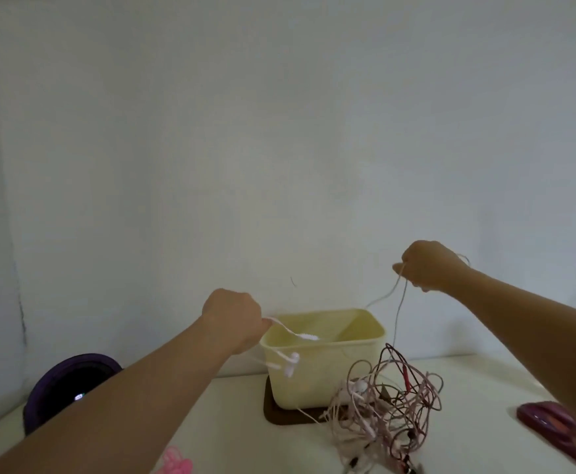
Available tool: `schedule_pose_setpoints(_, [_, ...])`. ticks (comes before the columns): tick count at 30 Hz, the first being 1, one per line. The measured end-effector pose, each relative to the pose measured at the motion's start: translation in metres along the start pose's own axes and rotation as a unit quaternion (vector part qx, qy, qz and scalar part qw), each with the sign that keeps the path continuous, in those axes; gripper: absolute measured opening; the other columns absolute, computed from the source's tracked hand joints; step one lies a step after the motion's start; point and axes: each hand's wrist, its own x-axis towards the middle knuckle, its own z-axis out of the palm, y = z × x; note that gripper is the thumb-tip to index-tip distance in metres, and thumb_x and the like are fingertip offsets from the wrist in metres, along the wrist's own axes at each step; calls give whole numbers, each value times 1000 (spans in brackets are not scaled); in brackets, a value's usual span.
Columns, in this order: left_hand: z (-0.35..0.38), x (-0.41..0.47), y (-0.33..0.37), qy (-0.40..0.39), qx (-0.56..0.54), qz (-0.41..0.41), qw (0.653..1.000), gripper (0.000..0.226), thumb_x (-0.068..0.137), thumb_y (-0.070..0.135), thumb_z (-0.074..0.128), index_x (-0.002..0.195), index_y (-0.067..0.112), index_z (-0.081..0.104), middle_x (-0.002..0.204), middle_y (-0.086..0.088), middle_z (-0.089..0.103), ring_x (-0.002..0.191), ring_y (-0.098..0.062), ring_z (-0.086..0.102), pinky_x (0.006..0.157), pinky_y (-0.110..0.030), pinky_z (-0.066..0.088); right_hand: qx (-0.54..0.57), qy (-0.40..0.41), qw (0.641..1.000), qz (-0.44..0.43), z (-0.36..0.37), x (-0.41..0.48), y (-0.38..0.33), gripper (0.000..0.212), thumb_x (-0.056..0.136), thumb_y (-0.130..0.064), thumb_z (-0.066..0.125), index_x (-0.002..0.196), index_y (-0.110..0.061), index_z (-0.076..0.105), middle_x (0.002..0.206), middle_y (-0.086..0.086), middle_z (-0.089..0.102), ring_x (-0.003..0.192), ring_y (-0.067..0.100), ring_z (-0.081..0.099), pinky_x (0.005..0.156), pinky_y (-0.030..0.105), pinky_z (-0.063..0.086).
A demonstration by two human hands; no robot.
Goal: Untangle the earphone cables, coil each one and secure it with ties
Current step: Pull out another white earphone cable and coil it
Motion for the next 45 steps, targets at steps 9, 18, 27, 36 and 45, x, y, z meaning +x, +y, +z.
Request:
schedule_pose_setpoints(9, [-21, 11, 3, 3, -467, 11, 884, 40, 97, 32, 45, 60, 18, 53, 64, 1, 46, 56, -10, 40, 53, -23, 30, 400, 51, 915, -26, -13, 8, -16, 40, 96, -34, 51, 97, 4, 63, 105, 17, 68, 105, 33, 62, 91, 38, 42])
schedule_pose_setpoints(18, [-65, 19, 13, 164, -701, -1, 694, 33, 98, 30, 46, 72, 18, 61, 74, 7, 60, 52, -6, 41, 55, -22, 31, 132, 110, 963, -209, -35, 13, -39, 45, 94, -28, 54, 66, 7, 53, 86, 22, 68, 132, 20, 41, 93, -1, 10])
schedule_pose_setpoints(27, [-60, 10, 13, 63, -439, -23, 896, 26, 93, 24, 50, 77, 13, 67, 69, 1, 60, 56, -11, 48, 50, -20, 33, 165, 85, 963, -194, -35, 0, -66, 44, 92, -40, 55, 88, 2, 68, 104, 17, 69, 113, 29, 57, 97, 42, 44])
schedule_pose_setpoints(36, [-49, 10, -8, 187, -496, -26, 848, 32, 96, 27, 47, 76, 13, 67, 84, 5, 68, 72, -10, 57, 60, -11, 37, 174, 93, 958, -208, -24, -8, -87, 52, 91, -43, 55, 74, 6, 59, 79, 13, 68, 76, 27, 61, 76, 35, 51])
schedule_pose_setpoints(45, [-45, -10, -63, 252, -542, -63, 799, 31, 98, 24, 44, 81, 10, 65, 74, 7, 64, 45, 9, 49, 53, -10, 34, 274, 5, 937, -218, -19, -9, -120, 55, 91, -47, 53, 68, 3, 59, 79, -12, 71, 77, 13, 62, 82, 33, 48])
